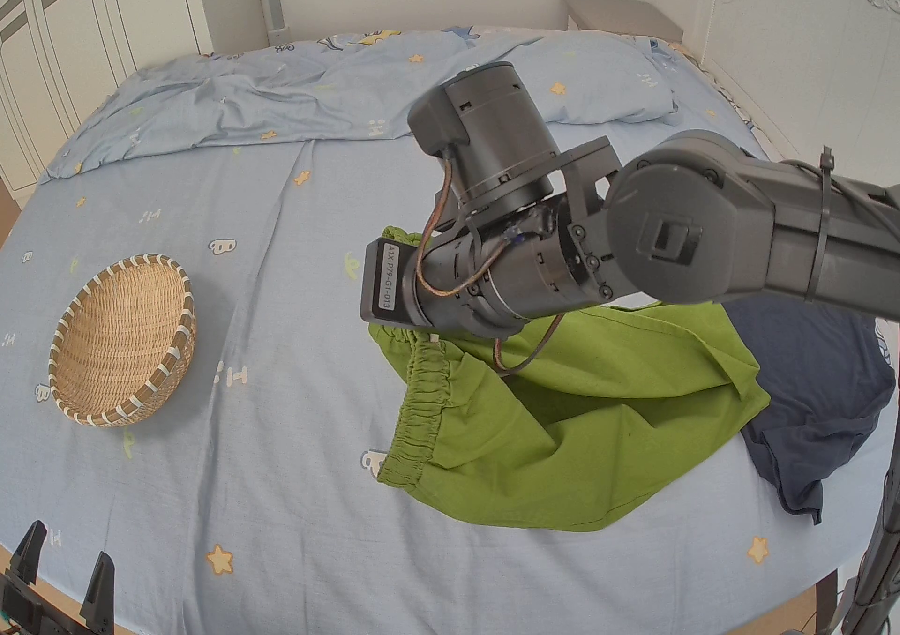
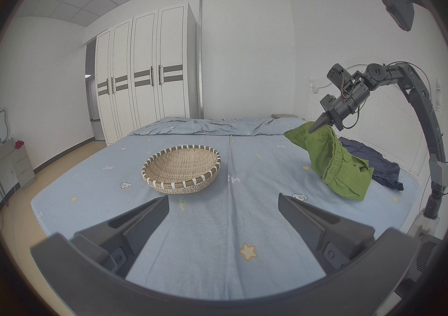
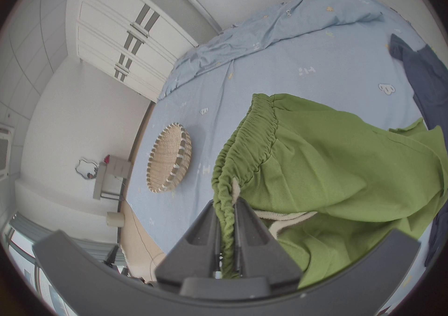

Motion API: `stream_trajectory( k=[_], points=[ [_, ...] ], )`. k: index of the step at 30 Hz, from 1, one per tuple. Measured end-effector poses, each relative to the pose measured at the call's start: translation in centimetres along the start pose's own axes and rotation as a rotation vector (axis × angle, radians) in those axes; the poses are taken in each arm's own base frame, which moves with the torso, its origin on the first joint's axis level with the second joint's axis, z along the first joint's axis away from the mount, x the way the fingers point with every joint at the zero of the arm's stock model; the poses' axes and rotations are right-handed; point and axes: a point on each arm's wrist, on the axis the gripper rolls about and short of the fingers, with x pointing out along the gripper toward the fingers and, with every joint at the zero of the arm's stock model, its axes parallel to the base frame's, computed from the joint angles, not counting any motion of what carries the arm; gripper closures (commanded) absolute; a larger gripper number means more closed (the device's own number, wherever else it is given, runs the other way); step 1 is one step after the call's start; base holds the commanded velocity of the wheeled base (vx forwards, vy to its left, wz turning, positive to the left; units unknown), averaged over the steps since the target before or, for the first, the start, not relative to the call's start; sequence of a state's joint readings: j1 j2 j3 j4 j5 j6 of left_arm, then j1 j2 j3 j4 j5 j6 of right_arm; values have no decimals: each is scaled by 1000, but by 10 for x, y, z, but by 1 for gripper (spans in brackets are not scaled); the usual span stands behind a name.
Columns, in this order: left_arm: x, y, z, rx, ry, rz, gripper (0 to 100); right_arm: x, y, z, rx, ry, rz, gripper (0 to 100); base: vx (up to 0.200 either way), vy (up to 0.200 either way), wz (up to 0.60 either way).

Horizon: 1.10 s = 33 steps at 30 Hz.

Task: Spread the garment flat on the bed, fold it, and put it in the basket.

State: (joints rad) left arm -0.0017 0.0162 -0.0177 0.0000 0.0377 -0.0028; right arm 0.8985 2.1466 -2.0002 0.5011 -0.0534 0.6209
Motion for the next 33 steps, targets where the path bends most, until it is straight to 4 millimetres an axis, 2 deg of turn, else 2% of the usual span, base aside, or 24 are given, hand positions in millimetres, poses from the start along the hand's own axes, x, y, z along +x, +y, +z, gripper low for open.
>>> stream_trajectory(
  k=[4,5,13,21,24,27,30,33],
  points=[
    [0,0,0,0,0,1,0,3,-2,0,11,-1,-6,100,0,0,0],
    [0,0,0,0,0,1,0,5,-4,0,12,2,-11,0,0,0,0],
    [0,0,0,0,0,0,0,28,-16,-8,-37,61,-66,0,0,0,0],
    [0,0,0,2,0,-1,0,30,-27,-5,-35,80,-99,0,0,0,0],
    [0,0,0,8,0,-7,0,16,-33,5,-16,65,-102,0,0,0,0],
    [0,0,0,12,0,-12,0,-8,-41,20,11,36,-68,0,0,0,0],
    [0,0,0,19,-1,-14,0,-33,-55,32,43,21,-39,0,0,0,0],
    [0,0,0,32,-1,-16,0,-56,-76,35,78,23,-15,0,0,0,0]
  ],
)
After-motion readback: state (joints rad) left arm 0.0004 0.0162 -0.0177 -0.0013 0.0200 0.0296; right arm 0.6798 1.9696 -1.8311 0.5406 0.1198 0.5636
